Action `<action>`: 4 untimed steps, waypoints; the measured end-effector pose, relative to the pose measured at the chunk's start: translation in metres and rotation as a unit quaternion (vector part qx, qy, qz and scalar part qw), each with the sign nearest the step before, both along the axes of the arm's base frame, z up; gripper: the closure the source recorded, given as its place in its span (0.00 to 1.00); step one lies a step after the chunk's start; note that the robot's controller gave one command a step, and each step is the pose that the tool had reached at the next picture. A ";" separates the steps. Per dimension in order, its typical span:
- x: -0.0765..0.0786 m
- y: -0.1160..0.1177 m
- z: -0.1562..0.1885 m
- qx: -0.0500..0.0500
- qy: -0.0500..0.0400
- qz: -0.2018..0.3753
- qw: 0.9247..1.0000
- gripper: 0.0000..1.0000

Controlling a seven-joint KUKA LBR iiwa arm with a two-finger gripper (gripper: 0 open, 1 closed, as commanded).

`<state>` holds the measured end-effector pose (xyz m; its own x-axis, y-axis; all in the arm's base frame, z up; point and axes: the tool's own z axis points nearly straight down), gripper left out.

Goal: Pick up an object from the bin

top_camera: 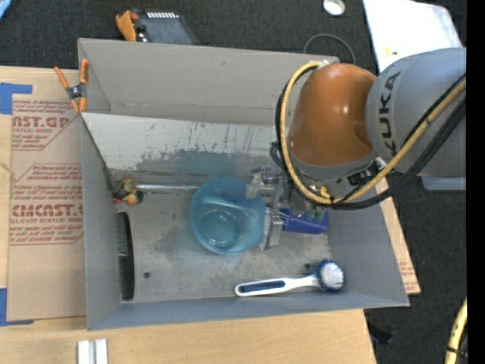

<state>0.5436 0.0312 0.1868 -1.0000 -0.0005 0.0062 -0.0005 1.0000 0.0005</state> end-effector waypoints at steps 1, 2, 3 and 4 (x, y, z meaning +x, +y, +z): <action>0.002 0.000 0.004 0.000 -0.004 0.000 1.000 0.00; 0.025 0.053 -0.045 0.001 -0.005 -0.007 1.000 0.00; 0.019 0.074 -0.075 0.000 -0.007 0.091 0.996 0.00; 0.026 0.093 -0.073 0.001 -0.006 0.026 1.000 0.00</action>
Offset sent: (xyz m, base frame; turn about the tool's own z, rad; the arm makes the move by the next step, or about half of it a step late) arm 0.0247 0.0551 -0.0488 0.0136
